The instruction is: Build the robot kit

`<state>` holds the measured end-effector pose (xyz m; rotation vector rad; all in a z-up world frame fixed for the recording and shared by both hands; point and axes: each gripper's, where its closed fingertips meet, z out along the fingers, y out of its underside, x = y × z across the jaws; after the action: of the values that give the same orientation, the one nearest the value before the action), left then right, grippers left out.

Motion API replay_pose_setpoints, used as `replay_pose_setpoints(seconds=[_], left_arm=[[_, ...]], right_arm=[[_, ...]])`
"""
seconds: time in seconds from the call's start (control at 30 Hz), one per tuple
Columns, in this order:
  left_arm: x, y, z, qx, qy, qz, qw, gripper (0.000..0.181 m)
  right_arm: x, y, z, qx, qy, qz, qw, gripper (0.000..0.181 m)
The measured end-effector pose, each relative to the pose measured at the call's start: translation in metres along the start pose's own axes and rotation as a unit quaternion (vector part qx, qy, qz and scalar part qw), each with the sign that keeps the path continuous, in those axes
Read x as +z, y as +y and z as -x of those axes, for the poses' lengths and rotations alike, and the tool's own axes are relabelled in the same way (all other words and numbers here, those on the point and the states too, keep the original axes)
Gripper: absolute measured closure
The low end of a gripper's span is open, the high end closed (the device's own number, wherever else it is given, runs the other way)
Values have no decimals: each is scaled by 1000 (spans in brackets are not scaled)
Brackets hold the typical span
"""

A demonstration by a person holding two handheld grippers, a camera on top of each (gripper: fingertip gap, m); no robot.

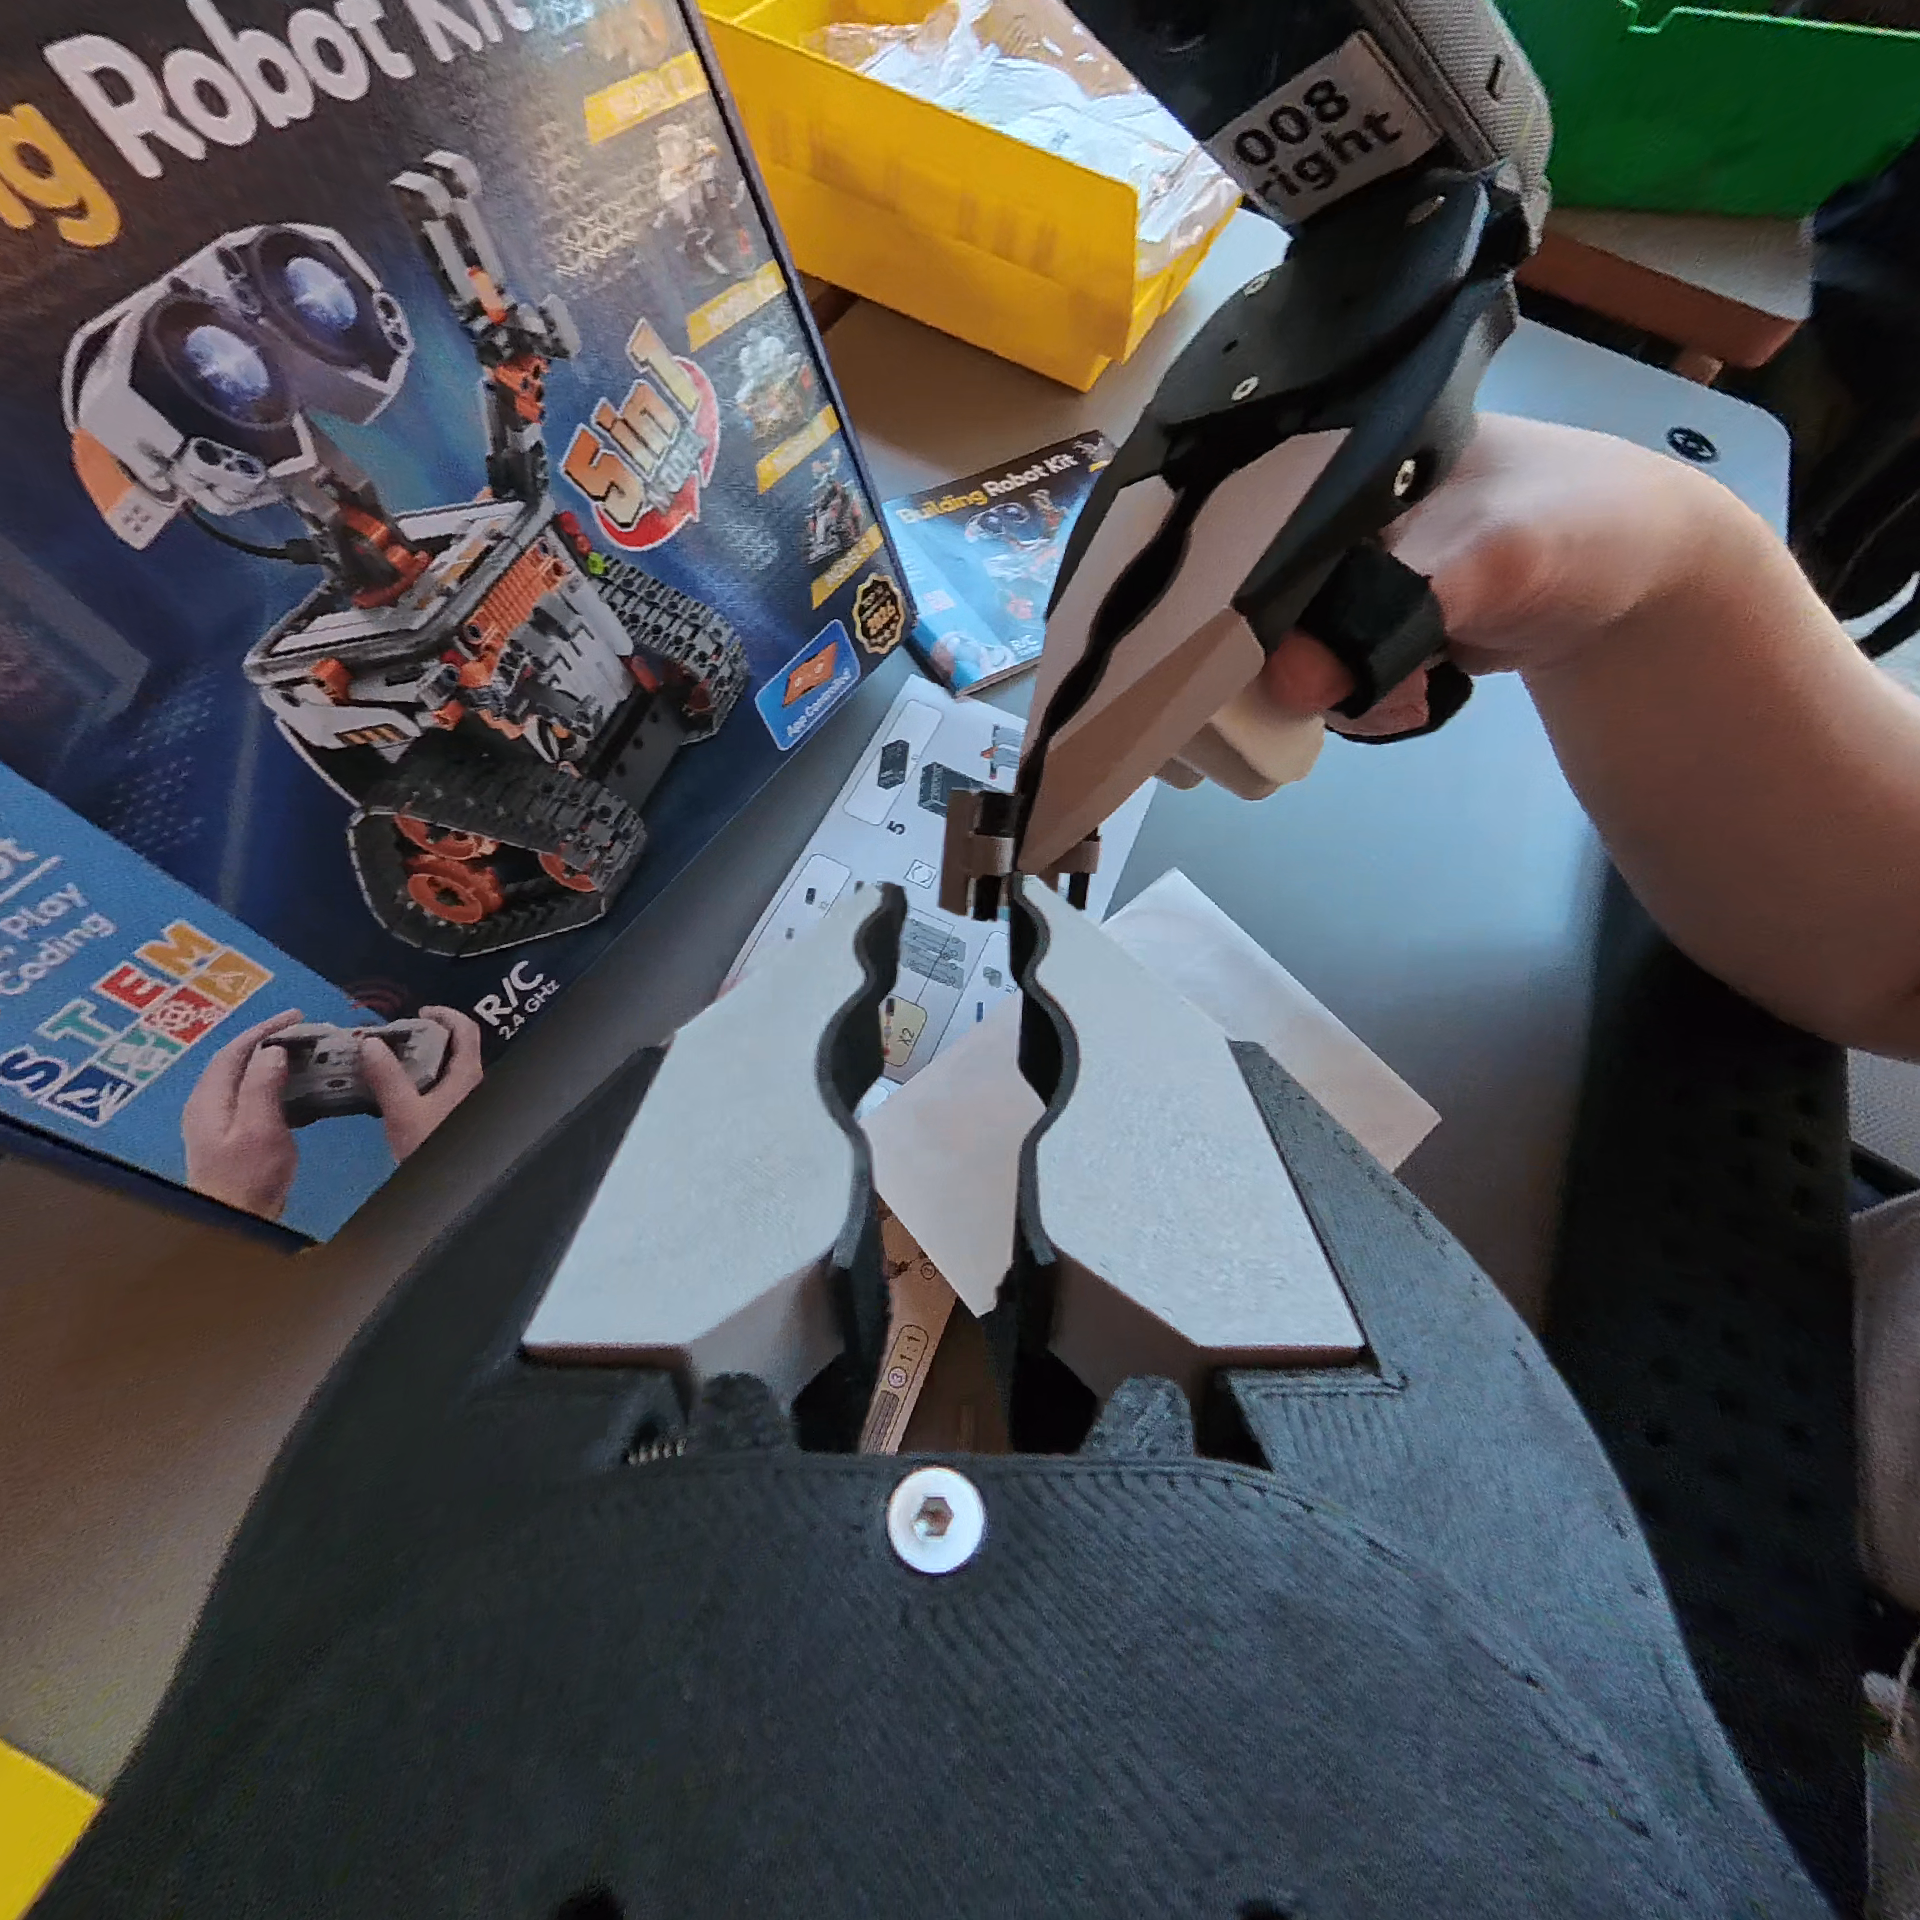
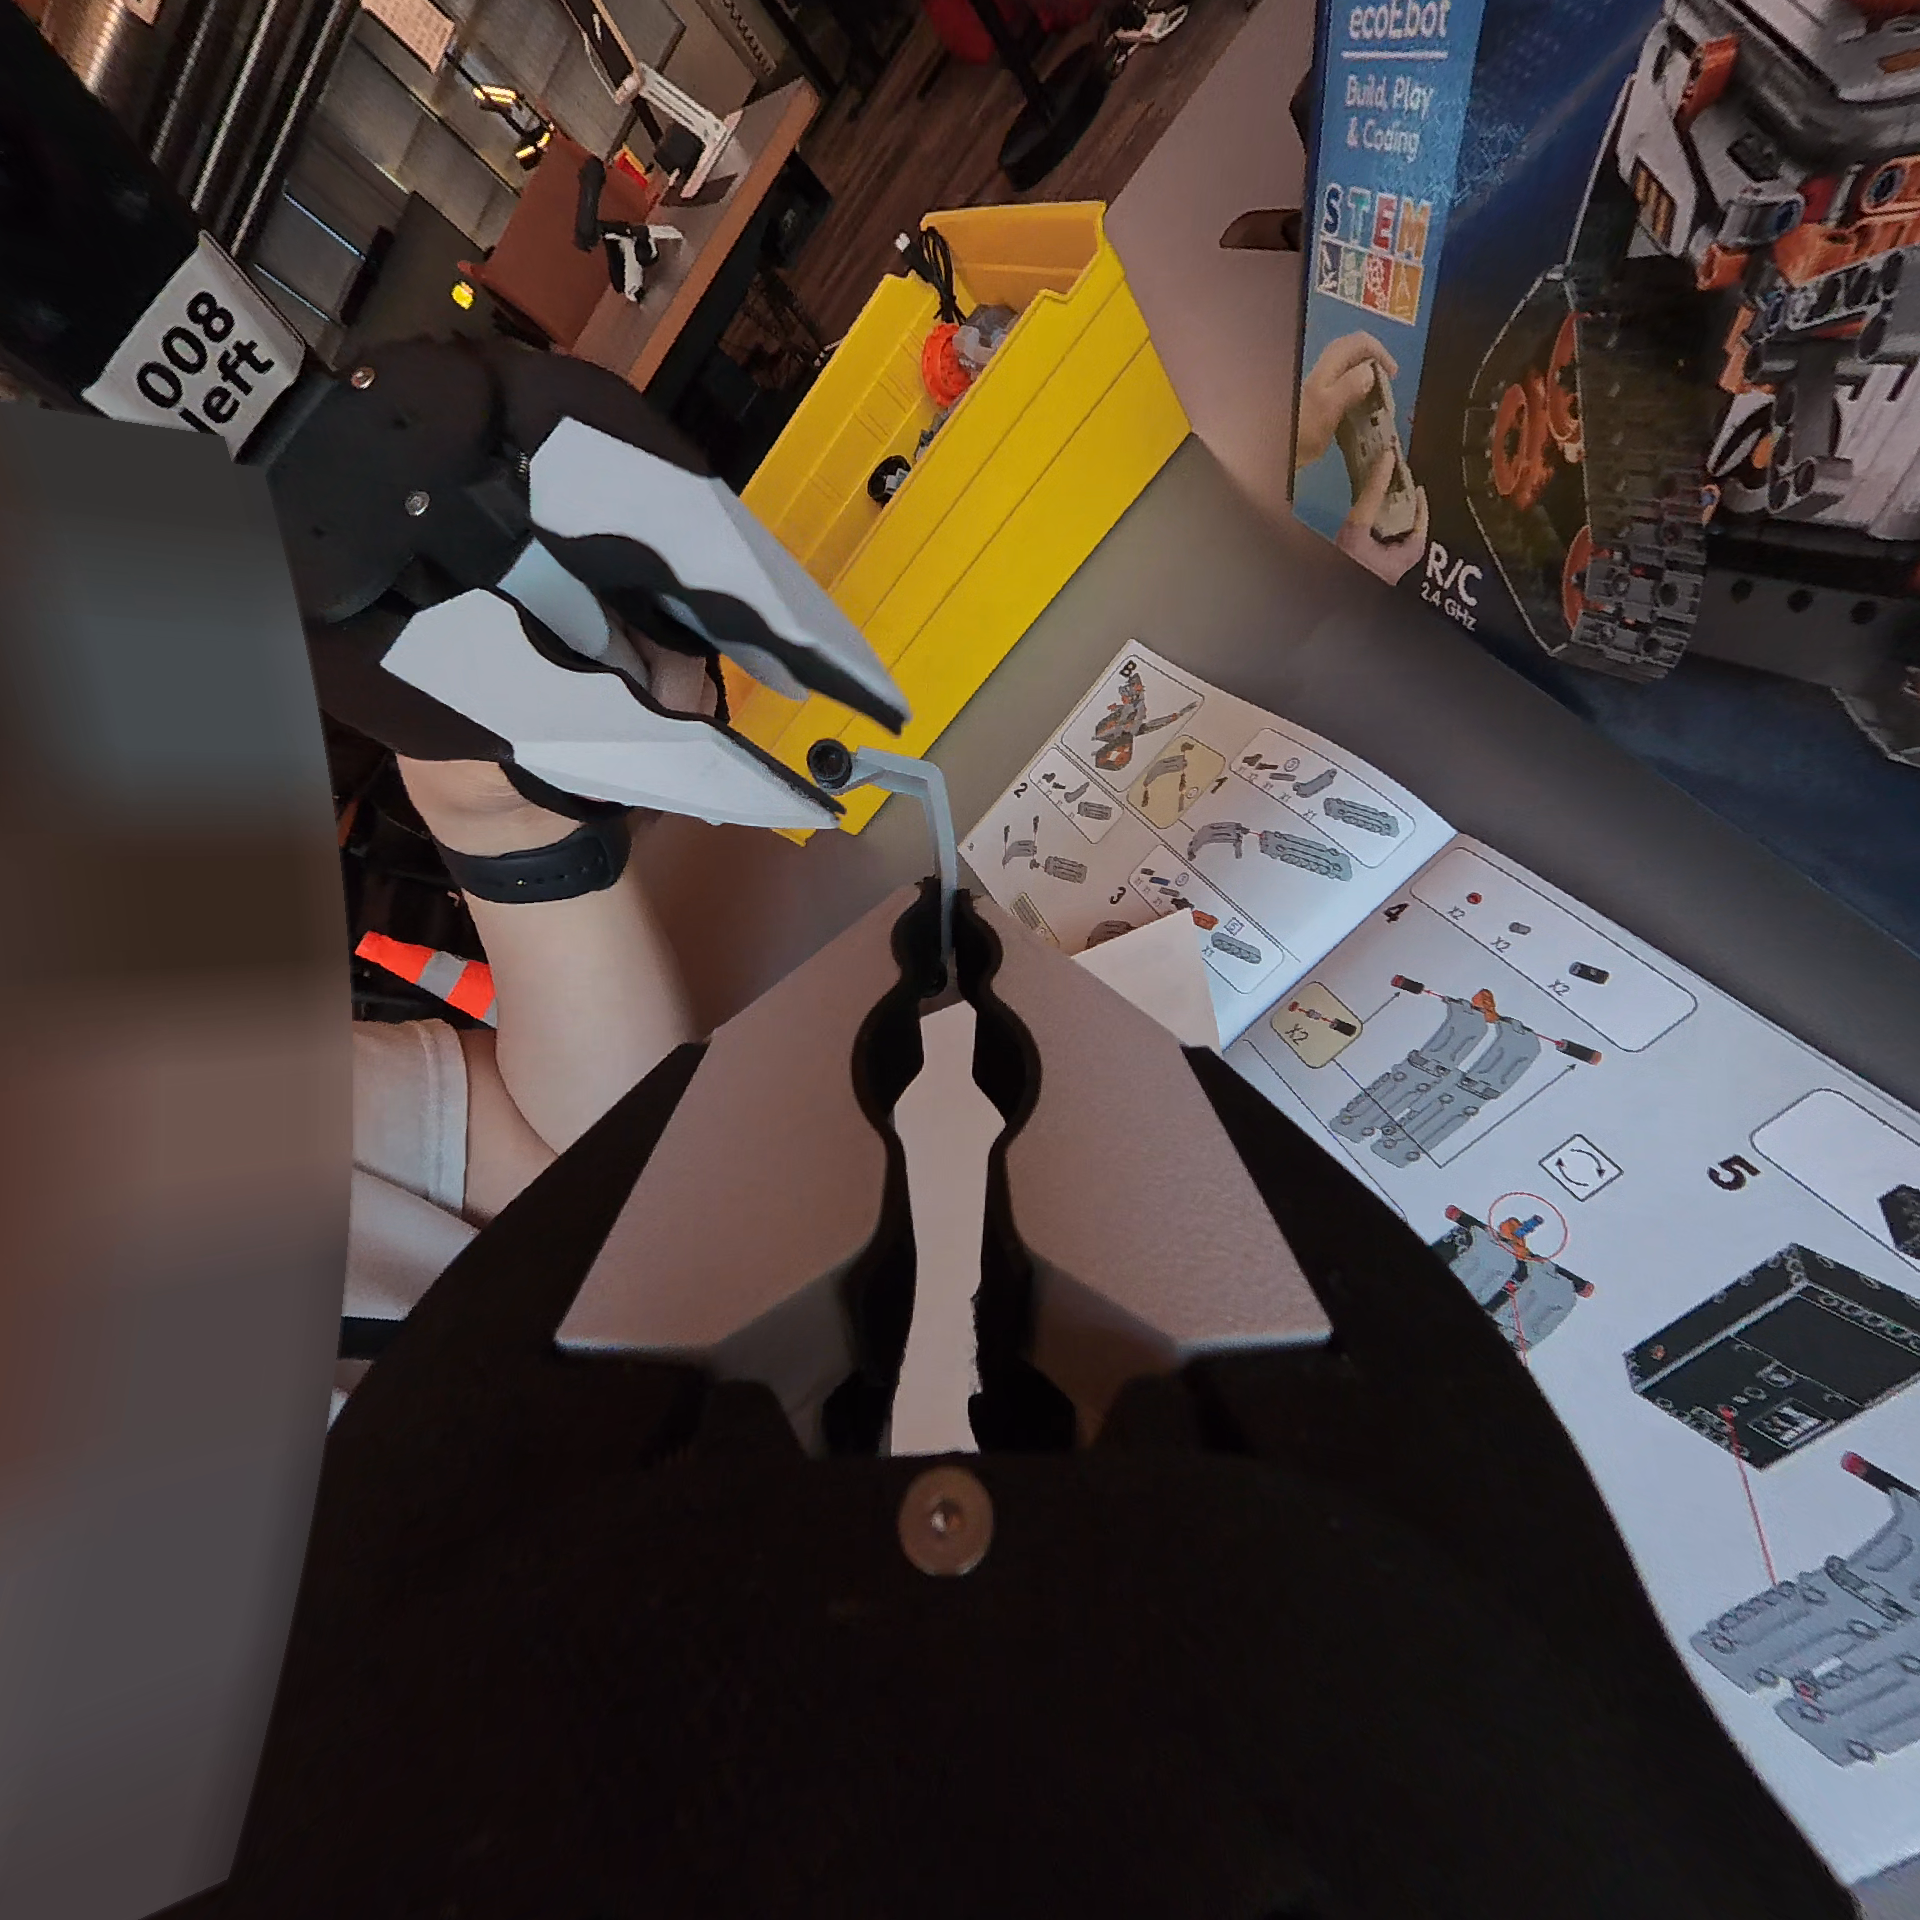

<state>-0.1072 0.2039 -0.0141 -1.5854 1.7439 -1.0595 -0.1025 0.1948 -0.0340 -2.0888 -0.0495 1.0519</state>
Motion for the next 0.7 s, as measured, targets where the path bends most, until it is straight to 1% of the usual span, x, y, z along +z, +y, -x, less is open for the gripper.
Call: replay_pose_setpoints(seconds=[0.07,0.2,0.3,0.37,0.5,0.57,0.63,0.67,0.7], left_arm=[[-2,-1,-3,12,7,-3,1000,172],[-2,3,-4,26,9,6,1000,170],[-1,4,0,28,2,12,1000,173],[-5,0,2,23,0,-3,1000,175],[-16,-5,4,-38,35,-34,998,176],[-17,-6,7,-67,43,-43,996,176],[-18,-7,14,-103,40,-55,992,176],[-19,-8,17,-123,41,-62,990,176],[-20,-8,20,-144,45,-70,986,176]], right_arm=[[2,0,3,-1,4,-1,1000,181],[7,1,5,1,9,6,1000,181],[12,2,8,-12,12,7,1000,180],[14,-5,17,-37,-6,-13,999,175],[9,-23,28,-124,-6,-69,990,164],[6,-29,29,-177,10,-91,980,153],[3,-34,30,-249,35,-108,962,134],[1,-35,31,-294,49,-113,948,128],[0,-35,33,-351,62,-120,927,122]])
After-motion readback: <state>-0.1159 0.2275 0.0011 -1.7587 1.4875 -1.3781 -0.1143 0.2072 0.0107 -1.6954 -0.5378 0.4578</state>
